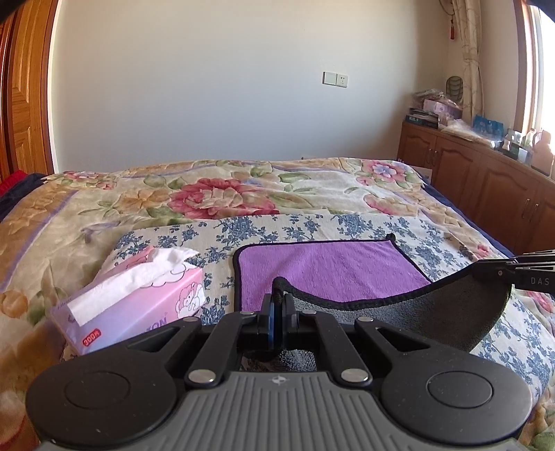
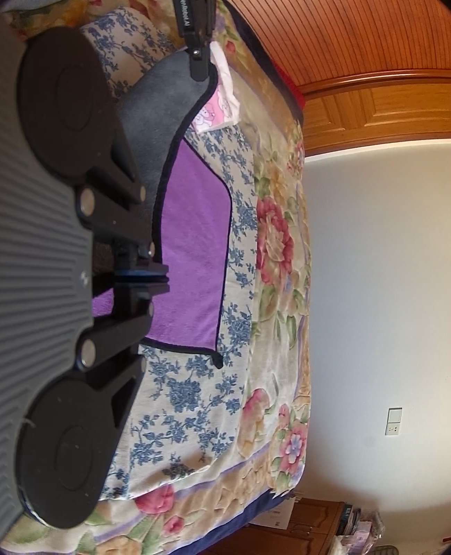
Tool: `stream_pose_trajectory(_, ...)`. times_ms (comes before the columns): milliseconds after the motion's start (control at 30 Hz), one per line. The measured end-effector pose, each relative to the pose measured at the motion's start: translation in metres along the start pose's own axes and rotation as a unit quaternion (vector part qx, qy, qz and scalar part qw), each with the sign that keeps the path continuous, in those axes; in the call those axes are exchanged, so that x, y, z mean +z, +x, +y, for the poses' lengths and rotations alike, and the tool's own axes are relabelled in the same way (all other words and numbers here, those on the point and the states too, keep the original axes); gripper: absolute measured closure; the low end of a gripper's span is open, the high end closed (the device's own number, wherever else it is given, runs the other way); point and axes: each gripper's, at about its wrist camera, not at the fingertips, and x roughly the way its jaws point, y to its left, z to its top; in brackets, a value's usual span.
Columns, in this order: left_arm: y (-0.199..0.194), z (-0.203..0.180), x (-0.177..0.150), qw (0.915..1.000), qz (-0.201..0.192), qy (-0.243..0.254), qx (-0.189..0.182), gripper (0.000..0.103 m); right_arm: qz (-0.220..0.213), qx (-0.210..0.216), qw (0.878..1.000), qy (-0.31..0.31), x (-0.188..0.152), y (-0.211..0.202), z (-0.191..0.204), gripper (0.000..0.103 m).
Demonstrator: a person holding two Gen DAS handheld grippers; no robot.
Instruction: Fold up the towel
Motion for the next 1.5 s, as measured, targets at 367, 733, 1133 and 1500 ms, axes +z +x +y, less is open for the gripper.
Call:
stream_pose_trajectory(367, 0.02, 0.002, 0.005, 1.0, -0.001, 0.005, 0.002, 0.098, -0.002, -0.002, 1.0, -0.011, 0.007, 0.016, -0.007, 0.099)
stream_pose_trajectory(733, 0.038, 0.003, 0.018, 0.9999, -0.011, 0.006, 0.003, 0.098, -0.012, -0.002, 1.0, -0.024, 0.017, 0.028, -0.012, 0.099)
stream_pose_trajectory(1133, 0.058, 0.002, 0.031, 0.9997, -0.023, 0.01, -0.002, 0.098, -0.019, -0.01, 0.999, -0.03, 0.023, 0.038, -0.022, 0.099)
stream_pose_trajectory(1500, 0.074, 0.0, 0.035, 0.9995, -0.019, 0.026, 0.001, 0.098, -0.019, -0.01, 0.999, -0.045, 0.025, 0.052, -0.023, 0.099)
